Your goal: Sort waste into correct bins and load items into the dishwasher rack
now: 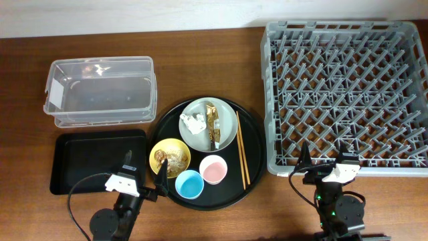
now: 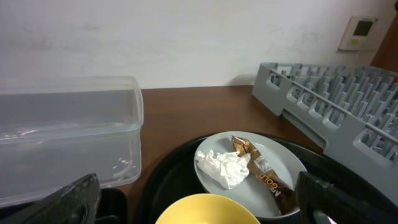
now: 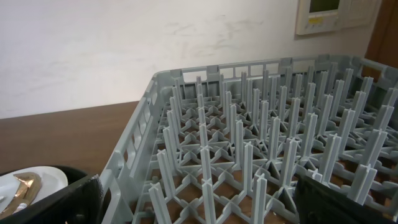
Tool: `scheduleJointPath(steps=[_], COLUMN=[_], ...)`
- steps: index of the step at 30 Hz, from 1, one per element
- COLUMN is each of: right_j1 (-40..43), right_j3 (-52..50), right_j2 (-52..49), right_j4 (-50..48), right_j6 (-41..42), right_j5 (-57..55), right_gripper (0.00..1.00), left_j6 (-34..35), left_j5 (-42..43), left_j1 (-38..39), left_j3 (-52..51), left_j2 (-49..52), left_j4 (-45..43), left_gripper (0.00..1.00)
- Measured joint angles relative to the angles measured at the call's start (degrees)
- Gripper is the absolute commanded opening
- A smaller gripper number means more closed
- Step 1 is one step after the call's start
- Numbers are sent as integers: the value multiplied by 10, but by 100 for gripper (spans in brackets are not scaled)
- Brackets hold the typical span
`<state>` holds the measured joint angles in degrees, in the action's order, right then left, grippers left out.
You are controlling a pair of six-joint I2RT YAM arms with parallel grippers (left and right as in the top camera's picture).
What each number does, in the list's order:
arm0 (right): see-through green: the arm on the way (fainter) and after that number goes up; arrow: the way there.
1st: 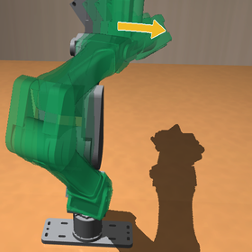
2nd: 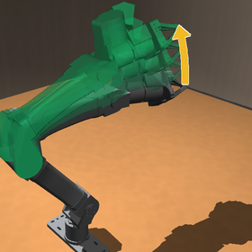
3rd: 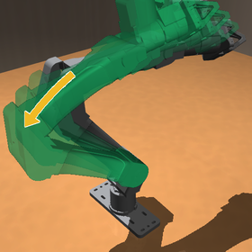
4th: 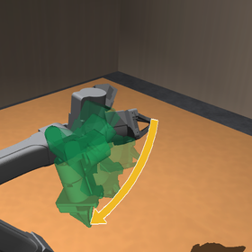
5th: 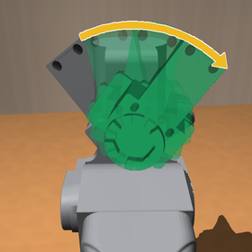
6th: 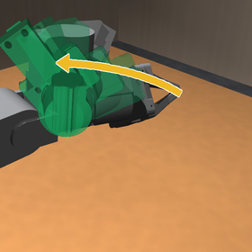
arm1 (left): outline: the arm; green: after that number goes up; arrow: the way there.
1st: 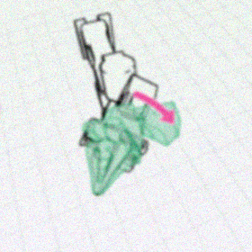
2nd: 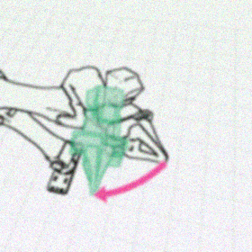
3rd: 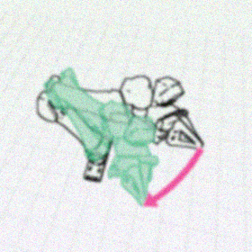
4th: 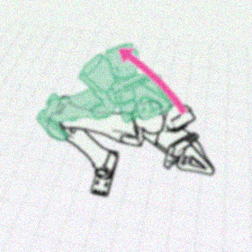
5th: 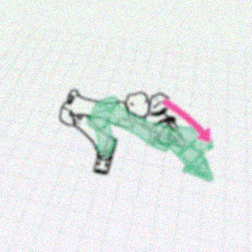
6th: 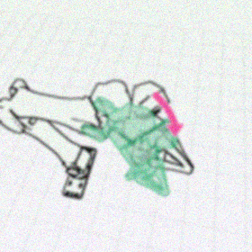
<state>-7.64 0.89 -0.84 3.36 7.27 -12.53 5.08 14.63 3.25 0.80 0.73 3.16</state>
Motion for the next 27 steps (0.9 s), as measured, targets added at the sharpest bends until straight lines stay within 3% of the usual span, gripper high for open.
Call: scheduleJointPath(steps=[10,18,21,24,27], right_j1=[0,0,0,0,0], right_j3=[0,5,62,220,391], right_j2=[0,0,-1,-29,-129], right_j4=[0,5,77,203,333], right_j6=[3,11,21,19,11], right_j5=[14,237,285,290,292], right_gripper=[99,99,99,99,98], left_j6=[0,15,34,40,45], left_j5=[5,144,160,160,163], left_j1=[0,0,0,0,0], left_j3=[0,2,56,173,324], left_j2=[0,0,3,46,156], left_j4=[0,-26,6,86,231], left_gripper=[99,99,99,99,99])
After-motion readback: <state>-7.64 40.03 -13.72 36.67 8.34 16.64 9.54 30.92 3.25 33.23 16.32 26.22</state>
